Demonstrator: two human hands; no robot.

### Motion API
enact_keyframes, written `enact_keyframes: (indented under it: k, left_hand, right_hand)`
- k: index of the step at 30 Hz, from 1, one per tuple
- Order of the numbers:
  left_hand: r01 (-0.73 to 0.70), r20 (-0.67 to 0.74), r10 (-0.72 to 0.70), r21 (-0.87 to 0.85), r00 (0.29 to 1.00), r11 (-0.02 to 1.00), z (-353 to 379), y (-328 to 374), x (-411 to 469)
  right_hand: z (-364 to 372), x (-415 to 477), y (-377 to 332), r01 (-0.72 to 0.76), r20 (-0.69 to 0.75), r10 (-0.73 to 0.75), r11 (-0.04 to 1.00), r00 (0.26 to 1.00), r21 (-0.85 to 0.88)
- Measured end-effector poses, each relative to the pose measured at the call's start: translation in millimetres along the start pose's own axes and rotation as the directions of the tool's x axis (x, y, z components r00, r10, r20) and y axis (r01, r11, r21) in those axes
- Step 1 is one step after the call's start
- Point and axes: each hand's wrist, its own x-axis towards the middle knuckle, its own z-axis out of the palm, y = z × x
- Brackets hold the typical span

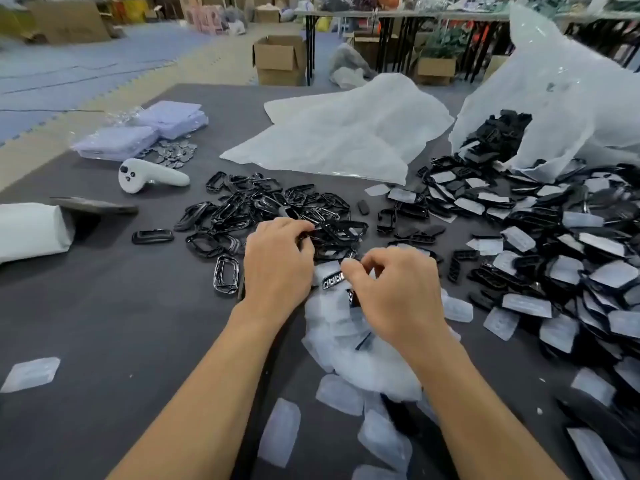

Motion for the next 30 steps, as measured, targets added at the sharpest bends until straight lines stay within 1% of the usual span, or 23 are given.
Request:
enact_keyframes:
  k: [2, 3, 5, 7, 9, 12, 13, 14, 15, 16, 17, 19, 22, 25, 27, 30]
  left_hand:
    - [-0.088, 0.011, 0.087, 0.162, 0.996, 0.983, 6.2, -0.8, 1.7]
    - [-0.139, 0.02, 0.138, 0.213, 0.99, 0.967, 10.6, -1.7, 0.2]
    - [-0.202, 0.052, 0.195, 0.238, 0.979, 0.95, 19.6, -1.6, -2.3]
    - [-0.206, 0.047, 0.201, 0.213, 0.978, 0.955, 22.6, 0.6, -1.9]
    - [-0.188, 0.008, 0.19, 0.168, 0.982, 0.968, 21.6, 1.6, -0.1]
    - [-0.163, -0.116, 0.172, 0.079, 0.978, 0.983, 13.6, 8.4, -3.6]
    - [-0.133, -0.171, 0.138, 0.041, 0.975, 0.99, 9.8, 10.5, -6.3]
    - [-0.084, -0.213, 0.079, -0.016, 0.974, 0.996, 5.7, 11.9, -9.5]
    - [-0.018, -0.224, -0.004, -0.095, 0.975, 0.995, 1.4, 13.6, -12.8]
    - [0.053, -0.215, -0.093, -0.182, 0.972, 0.982, -2.3, 14.9, -15.9]
    - [0.09, -0.211, -0.146, -0.253, 0.967, 0.963, -5.1, 16.8, -19.4]
    - [0.108, -0.188, -0.176, -0.326, 0.966, 0.939, -8.8, 22.8, -26.4]
    - [0.105, -0.033, -0.123, -0.342, 0.992, 0.934, -7.3, 33.1, -36.3]
    - [0.117, 0.113, -0.085, -0.309, 0.99, 0.944, -4.5, 37.8, -39.1]
    - [0.114, 0.158, -0.069, -0.298, 0.985, 0.948, -4.2, 37.6, -36.8]
    - [0.136, 0.182, -0.069, -0.39, 0.981, 0.911, -6.0, 35.4, -32.8]
  right_hand:
    - [2.8, -1.1, 5.2, 0.032, -0.044, -0.034, 0.998, 0.998, -0.054]
    - [2.9, -3.2, 8.4, 0.043, -0.039, -0.046, 0.996, 0.998, -0.084]
    - [1.7, -6.7, 13.3, 0.076, 0.001, -0.076, 0.993, 0.997, -0.085]
    - [1.8, -4.4, 16.1, 0.102, 0.006, -0.102, 0.993, 0.995, -0.056]
    - [3.5, -1.6, 18.8, 0.081, -0.011, -0.08, 0.996, 0.997, 0.038]
    - [3.7, 1.9, 20.5, 0.032, -0.099, -0.013, 0.981, 0.995, 0.192]
    - [3.4, 3.2, 20.7, 0.013, -0.132, 0.02, 0.969, 0.991, 0.246]
    - [3.1, 4.3, 20.2, -0.008, -0.156, 0.055, 0.957, 0.986, 0.289]
    - [3.3, 5.3, 20.0, -0.019, -0.175, 0.08, 0.946, 0.981, 0.325]
    - [2.8, 5.8, 19.4, -0.031, -0.181, 0.102, 0.933, 0.978, 0.359]
    - [3.4, 6.2, 18.9, -0.026, -0.184, 0.104, 0.923, 0.977, 0.384]
    - [3.7, 5.9, 16.1, -0.021, -0.165, 0.106, 0.893, 0.981, 0.45]
    - [3.5, 3.9, 12.8, -0.027, -0.12, 0.126, 0.794, 0.985, 0.607]
    - [3.2, 4.9, 10.2, -0.108, -0.009, 0.181, 0.629, 0.984, 0.77]
    - [3.9, 7.1, 11.0, -0.145, 0.04, 0.197, 0.552, 0.98, 0.821]
    - [3.2, 10.4, 11.8, -0.169, 0.071, 0.218, 0.476, 0.973, 0.863]
